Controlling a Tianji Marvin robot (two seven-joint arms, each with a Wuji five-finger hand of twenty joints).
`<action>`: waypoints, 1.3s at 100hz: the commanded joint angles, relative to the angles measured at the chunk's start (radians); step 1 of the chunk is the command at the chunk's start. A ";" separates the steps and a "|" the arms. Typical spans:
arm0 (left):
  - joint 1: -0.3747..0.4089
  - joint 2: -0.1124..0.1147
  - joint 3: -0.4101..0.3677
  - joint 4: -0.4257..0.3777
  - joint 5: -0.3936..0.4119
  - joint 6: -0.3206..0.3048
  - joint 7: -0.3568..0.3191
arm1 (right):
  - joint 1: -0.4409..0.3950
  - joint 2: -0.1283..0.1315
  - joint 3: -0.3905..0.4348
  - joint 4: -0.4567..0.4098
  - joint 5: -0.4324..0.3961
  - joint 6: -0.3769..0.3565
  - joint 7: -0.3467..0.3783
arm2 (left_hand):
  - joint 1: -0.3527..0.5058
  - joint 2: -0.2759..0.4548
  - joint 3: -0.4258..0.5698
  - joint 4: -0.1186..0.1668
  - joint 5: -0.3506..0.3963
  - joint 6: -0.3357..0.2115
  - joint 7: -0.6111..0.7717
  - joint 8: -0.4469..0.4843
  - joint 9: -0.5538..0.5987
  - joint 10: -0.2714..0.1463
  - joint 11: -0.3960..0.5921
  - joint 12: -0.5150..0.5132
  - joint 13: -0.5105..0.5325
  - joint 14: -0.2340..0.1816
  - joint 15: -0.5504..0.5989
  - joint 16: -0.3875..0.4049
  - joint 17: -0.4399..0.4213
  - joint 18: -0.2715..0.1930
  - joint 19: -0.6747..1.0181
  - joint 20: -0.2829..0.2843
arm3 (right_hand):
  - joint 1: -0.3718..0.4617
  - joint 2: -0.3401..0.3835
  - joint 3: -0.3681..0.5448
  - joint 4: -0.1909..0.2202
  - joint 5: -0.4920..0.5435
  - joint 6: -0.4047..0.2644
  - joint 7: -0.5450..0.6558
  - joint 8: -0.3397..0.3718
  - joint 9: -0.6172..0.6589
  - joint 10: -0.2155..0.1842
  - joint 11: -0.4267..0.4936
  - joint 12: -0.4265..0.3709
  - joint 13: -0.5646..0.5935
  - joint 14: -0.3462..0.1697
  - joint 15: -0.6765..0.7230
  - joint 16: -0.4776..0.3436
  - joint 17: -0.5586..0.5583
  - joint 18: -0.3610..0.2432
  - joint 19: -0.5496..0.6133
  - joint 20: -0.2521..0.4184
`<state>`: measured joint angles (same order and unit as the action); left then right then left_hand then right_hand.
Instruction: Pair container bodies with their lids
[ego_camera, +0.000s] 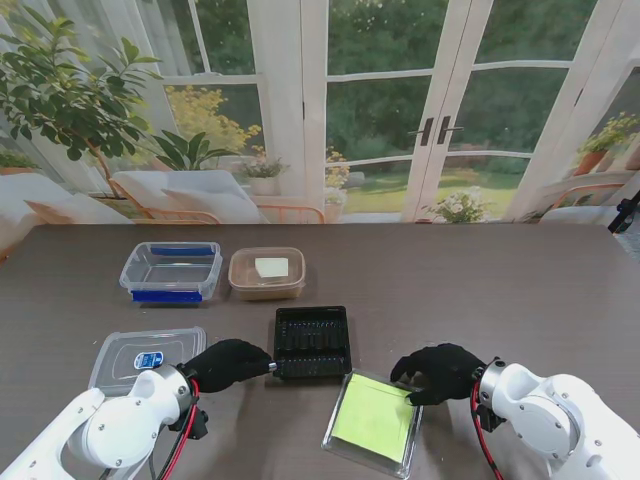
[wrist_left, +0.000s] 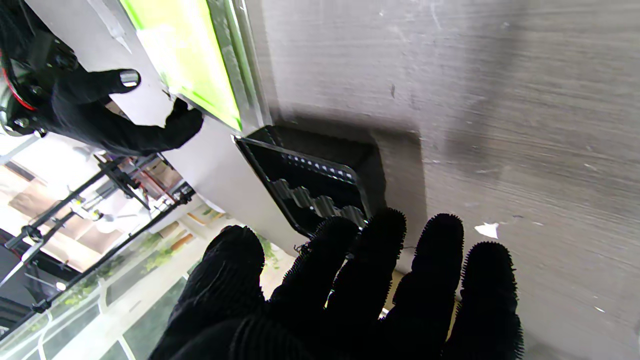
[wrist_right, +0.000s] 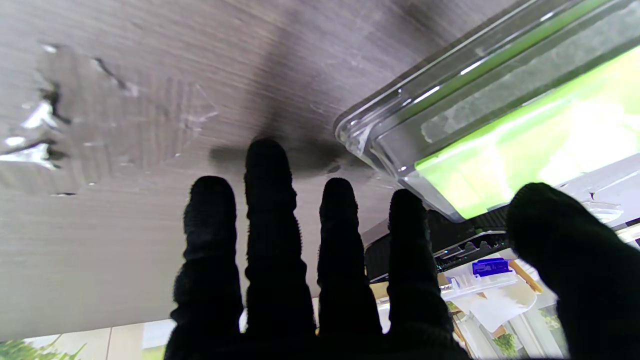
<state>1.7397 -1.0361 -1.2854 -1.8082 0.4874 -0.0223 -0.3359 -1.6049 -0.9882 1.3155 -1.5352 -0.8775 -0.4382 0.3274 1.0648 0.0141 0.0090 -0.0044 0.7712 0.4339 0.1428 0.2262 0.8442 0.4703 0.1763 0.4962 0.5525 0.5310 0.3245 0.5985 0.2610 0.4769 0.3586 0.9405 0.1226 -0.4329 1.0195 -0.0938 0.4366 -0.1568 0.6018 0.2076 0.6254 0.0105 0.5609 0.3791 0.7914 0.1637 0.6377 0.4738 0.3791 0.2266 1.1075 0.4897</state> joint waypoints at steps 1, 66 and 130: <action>-0.005 -0.001 0.014 -0.021 -0.010 0.006 -0.032 | -0.018 -0.007 0.002 -0.001 -0.002 0.006 0.009 | 0.004 0.051 -0.019 0.015 0.024 0.015 0.014 0.014 0.031 0.019 0.007 0.029 0.030 0.036 0.049 0.037 0.028 0.019 0.039 0.050 | -0.009 -0.012 -0.001 0.000 -0.008 -0.019 0.010 0.011 -0.017 -0.006 0.009 -0.012 -0.020 -0.037 -0.073 -0.044 -0.113 -0.006 -0.010 0.012; -0.151 0.001 0.197 0.042 -0.136 0.009 -0.066 | -0.118 -0.015 0.166 -0.133 -0.036 0.080 0.040 | 0.033 0.054 -0.017 0.006 0.125 0.085 0.057 0.018 0.190 0.068 0.298 0.548 0.322 0.018 0.913 0.493 0.307 0.055 1.228 0.243 | -0.056 0.034 -0.040 0.015 0.250 0.087 0.129 0.056 0.186 0.050 0.189 0.137 0.109 -0.008 0.136 0.045 -0.036 0.019 0.044 0.015; -0.251 -0.029 0.351 0.169 -0.237 0.046 0.000 | -0.146 -0.011 0.148 -0.131 0.004 0.102 0.078 | 0.038 0.090 -0.023 -0.006 0.144 0.087 0.059 -0.066 0.246 0.039 0.528 0.789 0.431 -0.096 1.215 0.520 0.442 0.072 1.352 0.238 | -0.061 0.050 -0.041 0.019 0.302 0.078 0.079 0.042 0.288 0.053 0.262 0.265 0.192 -0.023 0.289 0.112 0.010 0.027 0.093 0.018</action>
<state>1.4945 -1.0526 -0.9443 -1.6534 0.2577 0.0187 -0.3214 -1.7422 -0.9978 1.4729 -1.6665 -0.8728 -0.3384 0.3873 1.0666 0.0354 0.0105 -0.0044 0.8918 0.4815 0.1934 0.1670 1.0517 0.4583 0.6693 1.2553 0.9431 0.4657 1.4388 1.1061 0.6643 0.5699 1.6566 1.1893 0.0957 -0.4041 1.0191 -0.0938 0.7290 -0.0688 0.6825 0.2574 0.8946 0.0491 0.8072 0.6249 0.9561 0.1501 0.9071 0.5747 0.3916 0.2338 1.1554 0.4912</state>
